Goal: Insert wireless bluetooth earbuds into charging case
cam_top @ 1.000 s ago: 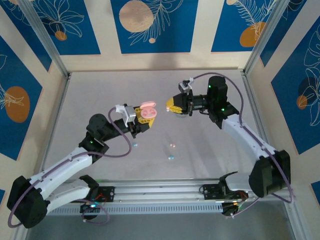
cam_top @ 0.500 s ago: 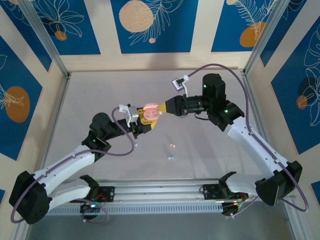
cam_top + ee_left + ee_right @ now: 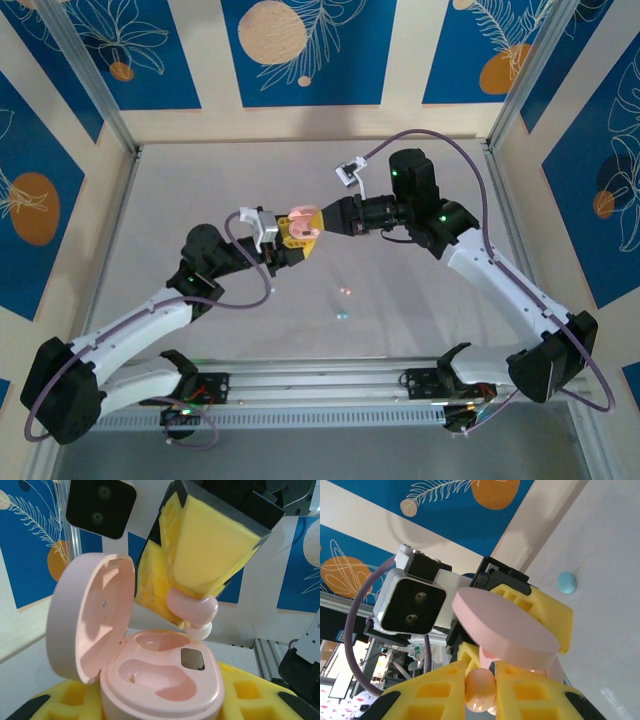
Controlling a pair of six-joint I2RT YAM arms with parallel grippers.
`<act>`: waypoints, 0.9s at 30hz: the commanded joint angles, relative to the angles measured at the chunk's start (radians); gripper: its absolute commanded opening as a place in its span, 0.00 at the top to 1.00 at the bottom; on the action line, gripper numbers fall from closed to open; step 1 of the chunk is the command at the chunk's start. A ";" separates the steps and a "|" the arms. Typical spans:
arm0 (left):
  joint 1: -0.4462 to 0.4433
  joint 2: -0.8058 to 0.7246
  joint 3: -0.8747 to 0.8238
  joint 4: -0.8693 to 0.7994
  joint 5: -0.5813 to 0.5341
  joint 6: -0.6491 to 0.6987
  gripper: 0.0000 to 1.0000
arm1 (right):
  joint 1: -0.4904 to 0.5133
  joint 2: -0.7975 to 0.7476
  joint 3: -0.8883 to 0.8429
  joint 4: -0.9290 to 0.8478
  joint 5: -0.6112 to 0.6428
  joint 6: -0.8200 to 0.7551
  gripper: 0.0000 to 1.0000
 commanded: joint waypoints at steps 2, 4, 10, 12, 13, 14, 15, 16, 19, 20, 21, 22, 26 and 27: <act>-0.011 0.001 0.030 0.060 0.028 -0.019 0.73 | 0.008 0.007 0.035 -0.026 0.030 -0.033 0.80; -0.011 0.000 0.030 0.059 0.030 -0.018 0.73 | 0.008 0.010 0.037 -0.028 0.042 -0.034 0.80; -0.011 -0.001 0.033 0.060 0.038 -0.021 0.73 | 0.008 0.006 0.043 -0.055 0.108 -0.053 0.80; -0.011 -0.001 0.033 0.063 0.038 -0.022 0.73 | 0.010 0.007 0.048 -0.072 0.122 -0.064 0.80; -0.011 -0.001 0.034 0.064 0.038 -0.023 0.73 | 0.011 0.007 0.049 -0.077 0.124 -0.066 0.80; -0.011 -0.001 0.035 0.066 0.039 -0.025 0.73 | 0.012 0.009 0.050 -0.081 0.124 -0.069 0.80; -0.011 -0.001 0.036 0.068 0.038 -0.027 0.73 | 0.015 0.012 0.050 -0.088 0.127 -0.077 0.79; -0.010 -0.001 0.035 0.070 0.039 -0.029 0.73 | 0.019 0.013 0.052 -0.098 0.138 -0.085 0.79; -0.010 -0.002 0.034 0.074 0.038 -0.032 0.73 | 0.030 0.015 0.056 -0.118 0.167 -0.104 0.78; -0.010 -0.003 0.034 0.074 0.038 -0.033 0.73 | 0.033 0.014 0.058 -0.124 0.176 -0.109 0.77; -0.011 -0.004 0.034 0.076 0.038 -0.034 0.73 | 0.039 0.017 0.060 -0.128 0.190 -0.116 0.77; -0.010 -0.005 0.034 0.076 0.039 -0.036 0.73 | 0.044 0.016 0.061 -0.130 0.200 -0.123 0.77; -0.011 -0.007 0.035 0.075 0.041 -0.037 0.73 | 0.060 0.017 0.066 -0.123 0.232 -0.135 0.77; -0.012 -0.006 0.035 0.075 0.042 -0.038 0.73 | 0.063 0.016 0.066 -0.114 0.236 -0.134 0.77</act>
